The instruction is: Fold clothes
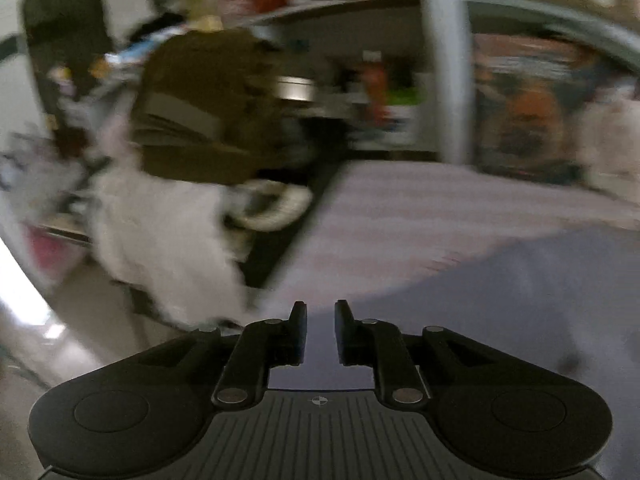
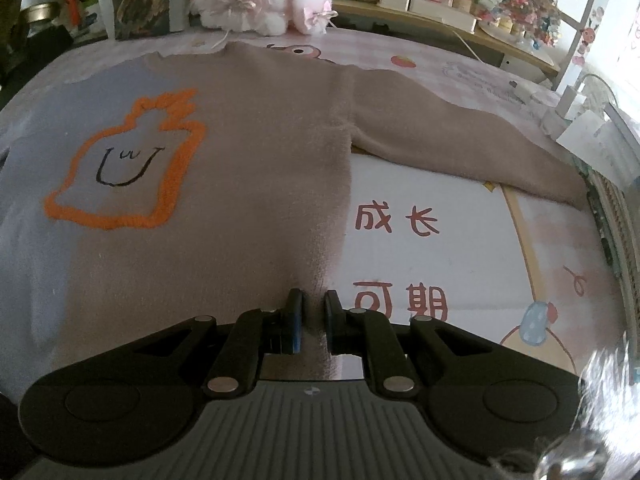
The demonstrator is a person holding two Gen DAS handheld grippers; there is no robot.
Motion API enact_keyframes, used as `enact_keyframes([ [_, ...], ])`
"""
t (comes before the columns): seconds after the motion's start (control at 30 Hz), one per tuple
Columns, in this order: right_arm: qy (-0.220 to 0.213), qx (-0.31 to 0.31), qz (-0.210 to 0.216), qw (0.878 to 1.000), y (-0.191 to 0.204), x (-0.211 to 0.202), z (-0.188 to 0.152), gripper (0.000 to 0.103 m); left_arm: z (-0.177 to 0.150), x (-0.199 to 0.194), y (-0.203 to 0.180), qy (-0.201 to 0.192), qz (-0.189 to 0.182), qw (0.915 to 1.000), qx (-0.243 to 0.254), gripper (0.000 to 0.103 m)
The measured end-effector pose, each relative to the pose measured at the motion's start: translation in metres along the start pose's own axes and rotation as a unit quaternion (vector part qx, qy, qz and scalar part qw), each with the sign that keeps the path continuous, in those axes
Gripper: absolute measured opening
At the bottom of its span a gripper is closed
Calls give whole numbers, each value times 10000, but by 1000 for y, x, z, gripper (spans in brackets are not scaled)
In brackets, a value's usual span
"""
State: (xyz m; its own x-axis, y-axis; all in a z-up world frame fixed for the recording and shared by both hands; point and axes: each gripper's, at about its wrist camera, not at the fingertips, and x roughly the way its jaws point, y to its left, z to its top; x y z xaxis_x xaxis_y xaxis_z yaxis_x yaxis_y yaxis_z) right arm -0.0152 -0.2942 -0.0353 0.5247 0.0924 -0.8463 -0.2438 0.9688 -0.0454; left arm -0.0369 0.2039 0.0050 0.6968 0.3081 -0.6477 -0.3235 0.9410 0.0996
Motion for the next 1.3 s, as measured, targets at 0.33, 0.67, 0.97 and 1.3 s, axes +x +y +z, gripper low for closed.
enact_keyframes([
  [0.33,-16,-137,53,9999,-1,0,-1,11,-36,1,-82,806,-1715,9818,-151,26],
  [0.67,-58,-22,98,9999,-1,-1,-2,11,-37,27,-100,952,-1725,9796,-391,4],
  [0.97,50,274,466,9985,6,0,0,11,-12,59,-105,827,-1529,9842,-351,4],
  [1.3,-198,280,246,9991,13,8,2,11,-10,60,-109,818,-1503,9851,-165,4],
])
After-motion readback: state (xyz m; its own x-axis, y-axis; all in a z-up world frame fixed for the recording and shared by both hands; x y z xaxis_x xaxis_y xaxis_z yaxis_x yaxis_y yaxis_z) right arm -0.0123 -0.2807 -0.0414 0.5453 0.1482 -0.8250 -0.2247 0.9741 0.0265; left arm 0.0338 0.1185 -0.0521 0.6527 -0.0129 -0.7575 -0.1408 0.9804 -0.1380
